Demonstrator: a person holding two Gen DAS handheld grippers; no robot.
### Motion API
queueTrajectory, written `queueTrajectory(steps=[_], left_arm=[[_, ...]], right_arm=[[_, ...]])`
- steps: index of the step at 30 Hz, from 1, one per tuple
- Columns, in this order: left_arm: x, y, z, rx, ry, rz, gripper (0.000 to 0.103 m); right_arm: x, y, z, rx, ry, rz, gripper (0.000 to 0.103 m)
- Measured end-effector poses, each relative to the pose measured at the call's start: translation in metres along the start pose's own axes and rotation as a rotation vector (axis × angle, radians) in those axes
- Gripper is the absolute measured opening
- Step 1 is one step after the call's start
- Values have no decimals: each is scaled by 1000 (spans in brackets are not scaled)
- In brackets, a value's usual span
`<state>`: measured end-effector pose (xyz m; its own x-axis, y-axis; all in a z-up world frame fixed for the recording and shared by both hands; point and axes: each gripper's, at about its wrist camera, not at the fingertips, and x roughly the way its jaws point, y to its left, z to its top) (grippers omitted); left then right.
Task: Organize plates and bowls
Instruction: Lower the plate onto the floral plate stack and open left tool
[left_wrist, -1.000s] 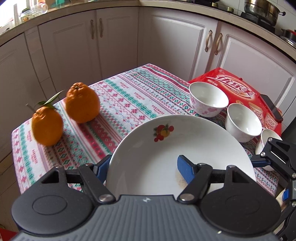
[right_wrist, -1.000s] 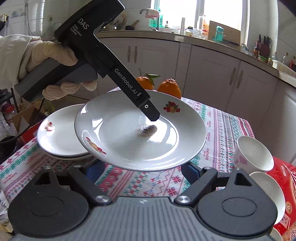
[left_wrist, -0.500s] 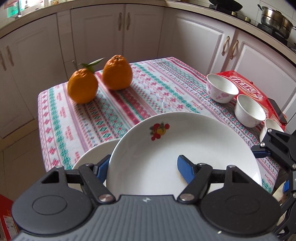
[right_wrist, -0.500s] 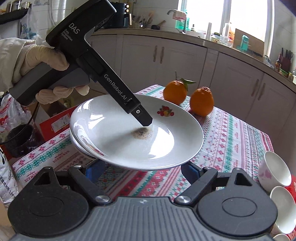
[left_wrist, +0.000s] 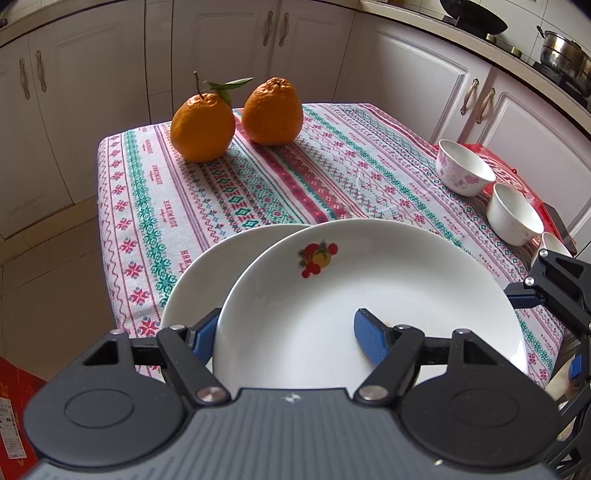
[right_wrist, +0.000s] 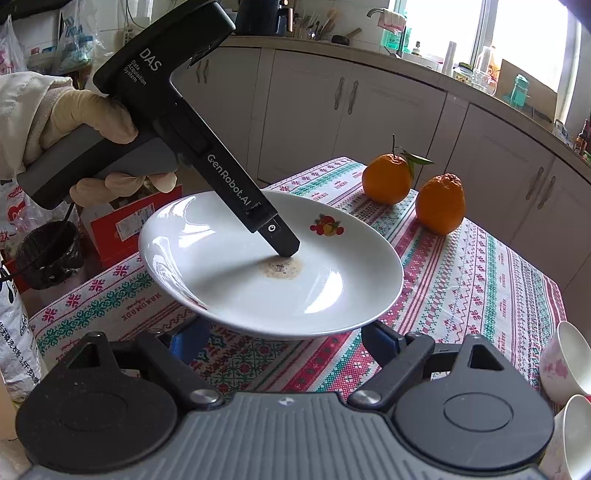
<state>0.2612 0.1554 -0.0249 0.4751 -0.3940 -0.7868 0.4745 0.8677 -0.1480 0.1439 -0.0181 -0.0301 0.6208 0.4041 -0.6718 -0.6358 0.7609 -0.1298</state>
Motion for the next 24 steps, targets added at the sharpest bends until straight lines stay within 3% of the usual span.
queueTrajectory(steps=[24], left_arm=[[7, 11, -6, 6, 28, 2, 75]], right_arm=[[7, 3, 2, -13, 13, -18, 92]])
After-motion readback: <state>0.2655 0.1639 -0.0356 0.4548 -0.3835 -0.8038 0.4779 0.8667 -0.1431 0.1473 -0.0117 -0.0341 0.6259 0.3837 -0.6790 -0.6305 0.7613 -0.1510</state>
